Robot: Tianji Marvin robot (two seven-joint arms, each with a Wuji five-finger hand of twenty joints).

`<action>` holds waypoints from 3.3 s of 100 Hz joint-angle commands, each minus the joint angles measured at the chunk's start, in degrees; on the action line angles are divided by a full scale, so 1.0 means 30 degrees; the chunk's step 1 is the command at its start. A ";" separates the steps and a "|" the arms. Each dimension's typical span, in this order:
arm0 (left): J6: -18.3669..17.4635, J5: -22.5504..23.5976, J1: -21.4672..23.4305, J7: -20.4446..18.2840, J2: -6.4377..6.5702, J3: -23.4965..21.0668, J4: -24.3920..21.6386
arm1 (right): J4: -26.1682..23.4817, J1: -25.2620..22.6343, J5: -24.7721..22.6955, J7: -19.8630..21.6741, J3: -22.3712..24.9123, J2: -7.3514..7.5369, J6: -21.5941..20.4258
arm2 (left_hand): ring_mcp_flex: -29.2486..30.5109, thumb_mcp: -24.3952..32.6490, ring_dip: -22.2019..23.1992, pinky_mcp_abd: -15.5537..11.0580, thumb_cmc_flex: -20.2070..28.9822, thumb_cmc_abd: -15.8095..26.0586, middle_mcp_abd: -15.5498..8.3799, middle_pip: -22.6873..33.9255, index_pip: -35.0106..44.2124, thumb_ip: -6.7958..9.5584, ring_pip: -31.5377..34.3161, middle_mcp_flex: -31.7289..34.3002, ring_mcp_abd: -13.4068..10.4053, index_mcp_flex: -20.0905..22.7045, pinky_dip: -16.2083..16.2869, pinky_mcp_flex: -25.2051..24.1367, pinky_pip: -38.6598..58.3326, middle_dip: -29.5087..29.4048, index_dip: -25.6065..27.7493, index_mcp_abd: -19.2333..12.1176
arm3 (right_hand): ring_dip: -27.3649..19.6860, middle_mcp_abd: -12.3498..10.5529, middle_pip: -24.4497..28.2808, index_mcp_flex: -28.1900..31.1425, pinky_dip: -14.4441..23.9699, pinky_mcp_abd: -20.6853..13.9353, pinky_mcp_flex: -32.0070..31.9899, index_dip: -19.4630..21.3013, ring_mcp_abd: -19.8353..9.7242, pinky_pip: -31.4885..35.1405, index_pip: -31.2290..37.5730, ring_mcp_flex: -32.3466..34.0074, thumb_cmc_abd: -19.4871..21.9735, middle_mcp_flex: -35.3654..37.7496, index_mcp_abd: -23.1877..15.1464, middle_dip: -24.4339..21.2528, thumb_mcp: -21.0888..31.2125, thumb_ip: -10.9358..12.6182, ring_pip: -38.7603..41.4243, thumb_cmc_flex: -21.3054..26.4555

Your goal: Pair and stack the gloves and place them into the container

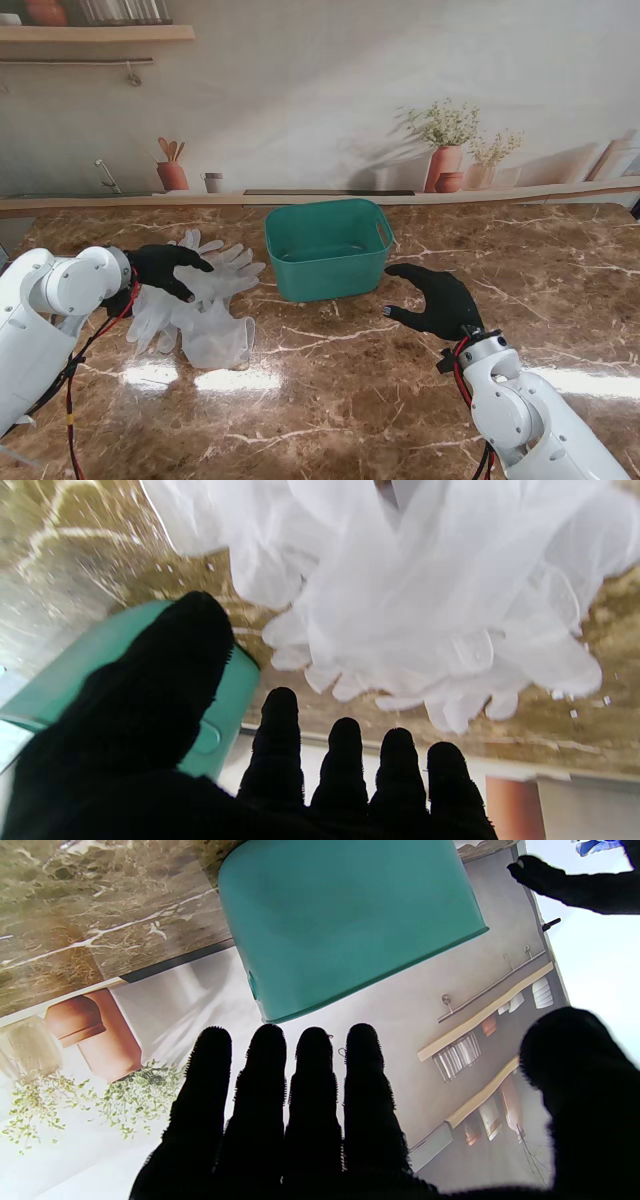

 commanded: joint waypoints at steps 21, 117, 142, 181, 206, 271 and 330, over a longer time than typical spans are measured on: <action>-0.0632 -0.1268 -0.0196 -0.1497 0.0336 0.1359 0.0506 | 0.0202 -0.0126 0.0199 0.0290 -0.0061 -0.0071 0.0161 | -0.2109 -0.0448 -0.0310 -0.0288 -0.0390 -0.0714 -0.0636 -0.0929 0.2430 -0.0496 -0.1902 -0.1379 -0.0984 0.2732 0.0528 -0.0259 -0.3992 -0.0527 0.1393 -0.0444 | 0.0123 -0.0004 0.0162 0.0241 -0.0136 0.0028 -0.0175 0.0039 -0.0041 0.0318 0.0198 -0.0434 0.0378 0.0116 -0.0365 0.0275 -0.0322 0.0639 0.0132 0.0292; -0.1878 0.2396 -0.0961 0.3329 -0.0167 0.4637 0.2449 | 0.0120 -0.0349 0.0453 0.0516 0.0062 -0.0067 -0.0040 | -0.1790 -0.1356 0.1224 0.0341 0.4513 0.2078 -0.1181 0.0725 1.4533 -0.1315 -0.0964 -0.0137 -0.1057 0.5514 0.5062 -0.0757 -0.2235 0.0431 0.7066 -0.2789 | 0.0346 -0.0024 0.0279 0.1342 0.0085 0.0194 -0.0011 0.0404 0.0002 0.0583 0.0972 -0.0234 0.0294 0.0498 -0.1030 0.0665 0.0798 0.0527 0.0255 0.0507; -0.1635 0.1670 0.1341 0.4550 -0.0481 0.2276 0.0510 | -0.0367 -0.0520 0.0393 0.0932 -0.0203 -0.0001 0.0167 | -0.1629 -0.1115 0.1142 0.0405 0.4128 0.2582 -0.1148 0.0819 1.3902 -0.1227 -0.0498 0.0613 -0.1091 0.5140 0.5310 -0.0742 -0.2411 0.0517 0.8990 -0.2639 | 0.0416 0.0000 0.0360 0.1543 0.0091 0.0129 -0.0019 0.0476 0.0104 0.0592 0.1139 -0.0028 0.0374 0.0727 -0.1004 0.0736 0.1089 0.0482 0.0347 0.0636; -0.1058 -0.0236 0.6251 0.6293 -0.1053 -0.1107 -0.5186 | -0.1835 -0.0866 0.0988 0.2812 -0.2035 0.0156 0.2447 | 0.3254 -0.0853 0.2023 0.0158 0.4111 0.2371 -0.0328 0.2049 1.3137 -0.1187 0.1415 0.8612 0.0328 0.5326 0.5790 -0.0767 -0.2199 0.1921 1.0233 -0.2304 | 0.2814 0.0183 0.1533 0.0323 0.1995 0.1210 0.0924 0.1131 0.0907 0.3267 0.1310 0.2295 -0.0927 0.2091 0.0911 0.2813 -0.0105 0.0202 0.2188 0.0983; -0.1430 -0.2030 0.7707 0.6985 -0.1281 -0.1465 -0.6766 | -0.2139 -0.0633 0.2711 0.4001 -0.3306 0.0142 0.3594 | 0.5824 -0.0547 0.3661 -0.0375 0.4205 0.2438 -0.1218 0.1898 1.3137 -0.1292 0.3311 1.1472 0.0864 0.5090 0.6528 -0.0759 -0.1681 0.2234 1.0658 -0.2087 | 0.3354 0.0386 0.1728 -0.1048 0.2855 0.1326 0.0770 0.1179 0.0978 0.3561 0.0503 0.2283 -0.1862 0.1403 0.1994 0.3249 0.0168 0.0326 0.2442 0.0005; -0.2677 -0.3262 0.9110 0.9740 -0.1819 -0.0495 -0.7808 | -0.0498 0.1797 1.0622 0.8507 -0.5323 0.0160 0.4707 | 0.6129 -0.0925 0.4483 0.0405 0.4348 0.2851 -0.1185 0.1698 1.3192 -0.1482 0.3542 1.1906 0.1207 0.4417 0.7822 -0.1002 -0.1412 0.1692 1.1433 -0.2455 | 0.4740 0.1029 0.3183 0.0700 0.3802 0.1473 0.0731 0.2537 0.1389 0.4003 0.2297 0.2824 -0.0684 0.2909 0.2407 0.4779 0.0109 -0.0168 0.3912 -0.1606; -0.2645 -0.2714 0.8915 1.0581 -0.1926 0.0353 -0.7206 | -0.0354 0.1101 1.0096 0.2690 -0.5985 -0.1156 0.2822 | 0.5581 -0.1375 0.4147 0.0632 0.4485 0.3039 -0.1101 0.1856 1.3145 -0.1439 0.2896 1.1519 0.0927 0.4289 0.7829 -0.0996 -0.1650 0.1802 1.1390 -0.2462 | 0.7796 -0.0402 0.9068 0.7275 0.5551 0.3108 0.4140 0.1251 0.1071 1.0550 1.4946 0.8826 -0.6210 1.1551 -0.2248 1.0918 0.6271 -0.4111 1.1047 0.8066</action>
